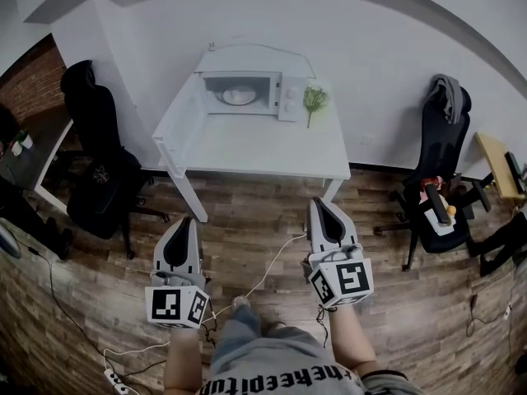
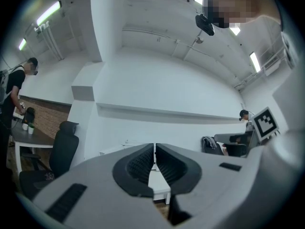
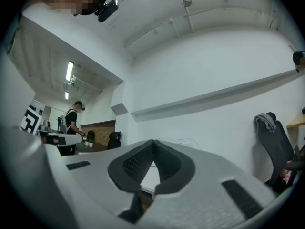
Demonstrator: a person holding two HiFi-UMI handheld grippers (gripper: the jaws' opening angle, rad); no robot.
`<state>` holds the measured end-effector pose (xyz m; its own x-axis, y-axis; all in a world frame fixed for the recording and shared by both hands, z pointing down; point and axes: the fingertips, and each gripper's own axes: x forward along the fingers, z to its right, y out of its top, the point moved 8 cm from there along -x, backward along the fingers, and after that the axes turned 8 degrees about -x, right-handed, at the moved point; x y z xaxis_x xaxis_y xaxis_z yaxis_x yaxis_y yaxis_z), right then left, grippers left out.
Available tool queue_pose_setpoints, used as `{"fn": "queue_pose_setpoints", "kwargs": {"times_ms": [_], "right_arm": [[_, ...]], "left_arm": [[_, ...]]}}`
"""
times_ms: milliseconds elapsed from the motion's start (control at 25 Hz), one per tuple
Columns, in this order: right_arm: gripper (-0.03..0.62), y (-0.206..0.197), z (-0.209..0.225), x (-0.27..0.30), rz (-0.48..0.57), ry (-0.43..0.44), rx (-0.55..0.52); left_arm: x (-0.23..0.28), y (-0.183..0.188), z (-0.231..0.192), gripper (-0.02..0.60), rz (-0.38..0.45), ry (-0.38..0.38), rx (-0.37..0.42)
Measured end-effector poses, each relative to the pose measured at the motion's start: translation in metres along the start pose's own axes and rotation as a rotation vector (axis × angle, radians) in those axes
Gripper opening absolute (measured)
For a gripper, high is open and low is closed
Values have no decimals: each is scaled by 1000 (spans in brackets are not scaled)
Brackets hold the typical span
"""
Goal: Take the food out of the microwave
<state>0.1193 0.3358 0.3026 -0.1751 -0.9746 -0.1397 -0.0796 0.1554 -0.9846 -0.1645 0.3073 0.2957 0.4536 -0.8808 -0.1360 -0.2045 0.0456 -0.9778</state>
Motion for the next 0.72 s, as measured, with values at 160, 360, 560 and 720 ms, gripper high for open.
{"fn": "queue_pose_setpoints", "kwargs": {"times_ms": [160,360,560,720], "right_arm": [[5,-3,-4,26,-7,-2,6],[5,-6,-15,64,-16,-9,-3],[5,-9,-26,99,-9,-37,21],[5,-13,-37,120,-9,-50,33]], "left_arm": [[21,-5,-24,14,16,-25,6],[52,4,-52,14,4,-29,-12],[78,-3,-87,14,31,-76,-14],[92,1,-108,14,14,-82,-18]]}}
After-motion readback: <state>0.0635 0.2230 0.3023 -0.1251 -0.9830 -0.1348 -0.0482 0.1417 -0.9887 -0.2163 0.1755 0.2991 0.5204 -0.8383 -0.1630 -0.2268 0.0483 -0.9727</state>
